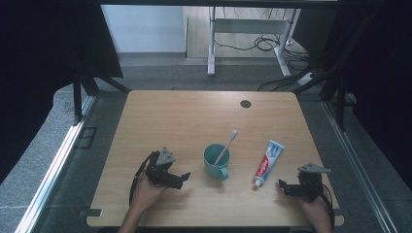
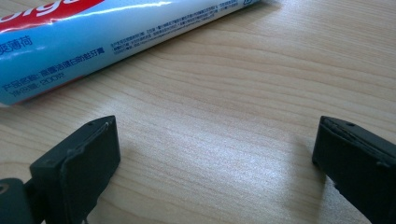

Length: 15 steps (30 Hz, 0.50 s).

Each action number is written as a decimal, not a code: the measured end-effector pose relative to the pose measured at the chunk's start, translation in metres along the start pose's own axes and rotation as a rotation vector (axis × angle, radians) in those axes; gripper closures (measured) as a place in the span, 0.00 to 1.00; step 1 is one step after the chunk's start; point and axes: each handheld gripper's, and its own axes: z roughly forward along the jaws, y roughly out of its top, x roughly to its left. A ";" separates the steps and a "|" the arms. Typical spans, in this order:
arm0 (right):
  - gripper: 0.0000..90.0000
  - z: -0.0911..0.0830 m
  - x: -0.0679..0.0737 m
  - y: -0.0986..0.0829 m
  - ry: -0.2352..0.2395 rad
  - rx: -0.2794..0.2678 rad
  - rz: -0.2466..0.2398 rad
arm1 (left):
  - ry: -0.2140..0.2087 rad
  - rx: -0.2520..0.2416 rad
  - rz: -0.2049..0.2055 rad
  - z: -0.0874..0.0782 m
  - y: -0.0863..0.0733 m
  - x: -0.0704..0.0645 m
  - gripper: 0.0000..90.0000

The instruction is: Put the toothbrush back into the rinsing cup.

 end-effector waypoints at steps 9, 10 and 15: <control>0.00 0.000 0.000 0.000 0.000 0.000 0.001 | 0.008 0.013 0.003 0.004 -0.016 -0.002 0.00; 0.00 0.000 0.000 0.000 0.000 -0.001 0.001 | 0.008 0.013 -0.004 0.004 -0.020 -0.002 0.00; 0.00 0.000 0.000 0.000 0.000 0.000 0.001 | 0.010 0.020 -0.019 0.006 -0.027 -0.001 0.00</control>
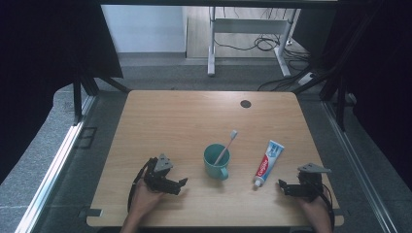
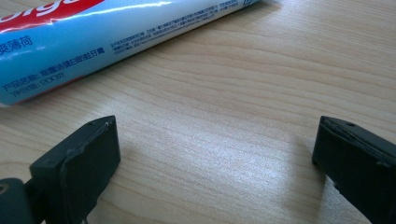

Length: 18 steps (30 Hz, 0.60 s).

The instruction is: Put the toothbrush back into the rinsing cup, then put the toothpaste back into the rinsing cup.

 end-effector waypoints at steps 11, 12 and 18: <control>0.01 -0.001 -0.001 0.000 0.004 -0.001 0.000 | 0.019 0.056 0.018 0.007 -0.009 -0.002 0.00; 0.01 -0.001 -0.001 0.000 0.006 -0.001 -0.002 | 0.020 0.062 0.021 0.008 -0.010 -0.003 0.00; 0.01 -0.002 -0.003 -0.001 0.013 0.001 0.002 | 0.018 0.081 0.010 0.011 -0.012 0.000 0.00</control>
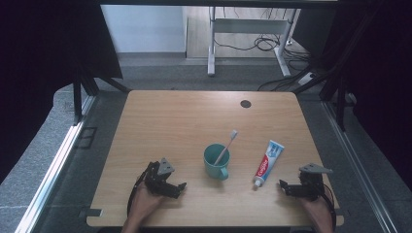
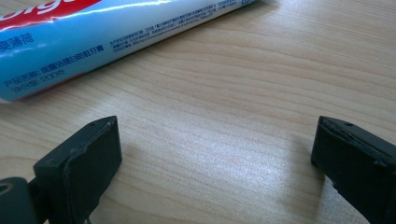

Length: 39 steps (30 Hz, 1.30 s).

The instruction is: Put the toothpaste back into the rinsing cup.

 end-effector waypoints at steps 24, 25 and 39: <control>0.71 -0.023 0.002 0.015 0.088 -0.056 -0.007 | 0.012 0.020 -0.061 0.001 -0.001 0.005 0.07; 0.77 -0.024 0.003 0.016 0.102 -0.065 -0.009 | 0.013 0.020 -0.061 0.001 -0.001 0.005 0.07; 0.99 -0.028 0.021 0.022 0.191 -0.079 -0.090 | 0.016 0.020 -0.062 0.001 -0.001 0.005 0.08</control>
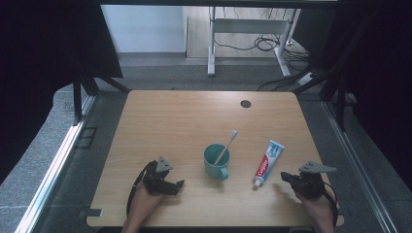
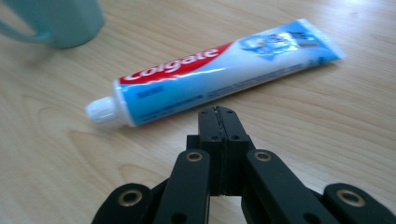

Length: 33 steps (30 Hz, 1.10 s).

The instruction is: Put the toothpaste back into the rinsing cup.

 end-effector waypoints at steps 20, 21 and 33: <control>0.99 0.020 0.027 0.005 0.094 0.079 -0.057 | 0.002 0.001 0.000 0.000 0.000 0.000 0.08; 0.99 0.021 0.028 0.005 0.092 0.080 -0.064 | 0.002 0.001 0.000 0.000 0.000 0.000 0.08; 0.99 0.020 0.027 0.010 0.093 0.068 -0.034 | 0.003 0.001 -0.002 0.000 0.000 0.000 0.09</control>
